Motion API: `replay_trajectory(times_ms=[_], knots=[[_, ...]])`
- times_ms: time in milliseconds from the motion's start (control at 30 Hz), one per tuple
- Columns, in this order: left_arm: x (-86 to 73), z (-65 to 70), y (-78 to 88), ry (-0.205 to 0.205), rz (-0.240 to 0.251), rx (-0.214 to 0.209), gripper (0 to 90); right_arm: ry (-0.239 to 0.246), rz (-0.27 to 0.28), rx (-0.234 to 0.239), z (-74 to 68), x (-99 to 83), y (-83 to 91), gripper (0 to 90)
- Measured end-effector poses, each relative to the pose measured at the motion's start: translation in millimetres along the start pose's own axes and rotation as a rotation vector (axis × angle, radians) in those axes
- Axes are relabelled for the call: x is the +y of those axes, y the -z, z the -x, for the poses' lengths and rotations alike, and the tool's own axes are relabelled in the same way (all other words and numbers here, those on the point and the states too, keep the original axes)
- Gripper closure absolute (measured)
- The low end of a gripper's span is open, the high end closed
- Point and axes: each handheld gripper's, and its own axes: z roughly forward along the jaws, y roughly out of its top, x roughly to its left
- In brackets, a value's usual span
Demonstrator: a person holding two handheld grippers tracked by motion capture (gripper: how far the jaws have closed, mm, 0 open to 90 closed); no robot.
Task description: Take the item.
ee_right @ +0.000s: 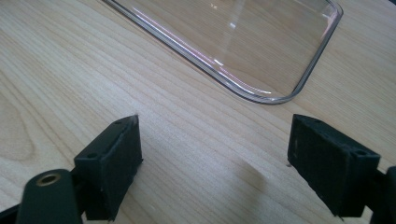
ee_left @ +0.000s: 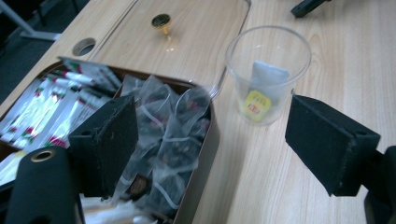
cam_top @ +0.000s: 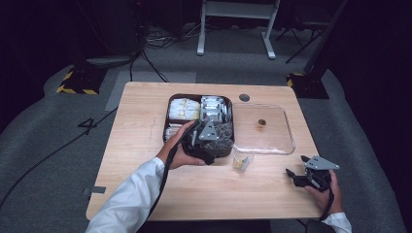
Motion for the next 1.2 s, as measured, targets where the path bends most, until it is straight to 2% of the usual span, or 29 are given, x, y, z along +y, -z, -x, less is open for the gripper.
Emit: replay_trajectory(times_ms=[167, 300, 800, 1200], knots=[[-12.0, 0.7, 8.1, -0.013, -0.014, 0.025, 16.4, -0.001, 0.0, 0.001, 0.0, 0.0, 0.0, 17.9], [-21.1, 1.1, 15.7, 0.003, -0.02, 0.041, 16.4, -0.001, 0.0, 0.001, 0.2, 0.0, -0.1, 17.9], [-60.0, 9.7, 43.4, 0.006, -0.082, 0.167, 16.7, -0.002, 0.0, 0.0, 0.2, 0.0, -0.1, 17.9], [-96.5, 12.4, 63.3, 0.056, -0.111, 0.245, 16.6, -0.004, 0.0, -0.004, 0.1, 0.0, -0.1, 17.9]])
